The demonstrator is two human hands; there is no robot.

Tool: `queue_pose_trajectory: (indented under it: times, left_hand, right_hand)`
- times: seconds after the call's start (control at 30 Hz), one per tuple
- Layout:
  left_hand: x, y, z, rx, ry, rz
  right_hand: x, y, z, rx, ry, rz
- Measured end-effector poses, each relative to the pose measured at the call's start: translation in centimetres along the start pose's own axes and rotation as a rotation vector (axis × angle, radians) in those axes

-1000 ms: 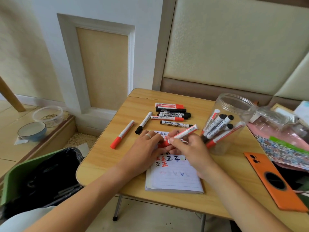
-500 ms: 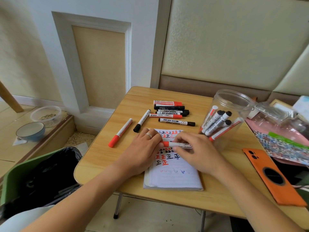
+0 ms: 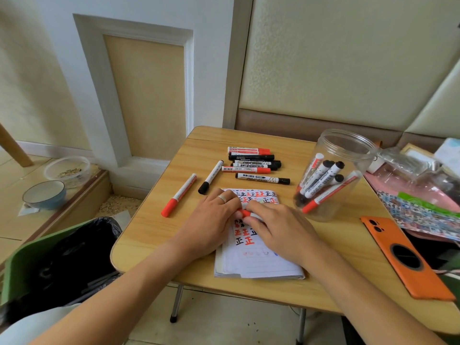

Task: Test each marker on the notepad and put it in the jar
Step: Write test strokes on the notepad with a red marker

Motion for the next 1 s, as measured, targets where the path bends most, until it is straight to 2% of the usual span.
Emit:
queue_pose_trajectory:
  times: [0.37, 0.57, 0.87, 1.0]
  left_hand:
    - [0.3, 0.3, 0.0, 0.016, -0.011, 0.012]
    - [0.3, 0.0, 0.0, -0.039, -0.001, 0.038]
    - [0.4, -0.3, 0.1, -0.012, -0.053, 0.023]
    - [0.5, -0.1, 0.1, -0.010, -0.069, 0.001]
  right_hand:
    - [0.2, 0.3, -0.2, 0.079, 0.047, 0.095]
    - [0.4, 0.2, -0.3, 0.050, 0.049, 0.151]
    - [-0.5, 0.4, -0.5, 0.046, 0.087, 0.235]
    - [-1.2, -0.2, -0.4, 0.016, 0.110, 0.190]
Point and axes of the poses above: each hand's wrist, its own z-axis away from the middle knuckle, its own y-axis out of the palm, x = y × z, the point moved 10 cm from there along -z, towards the middle knuckle, and after that the axes turned 4 degrees about -x, right-handed, at the moved point
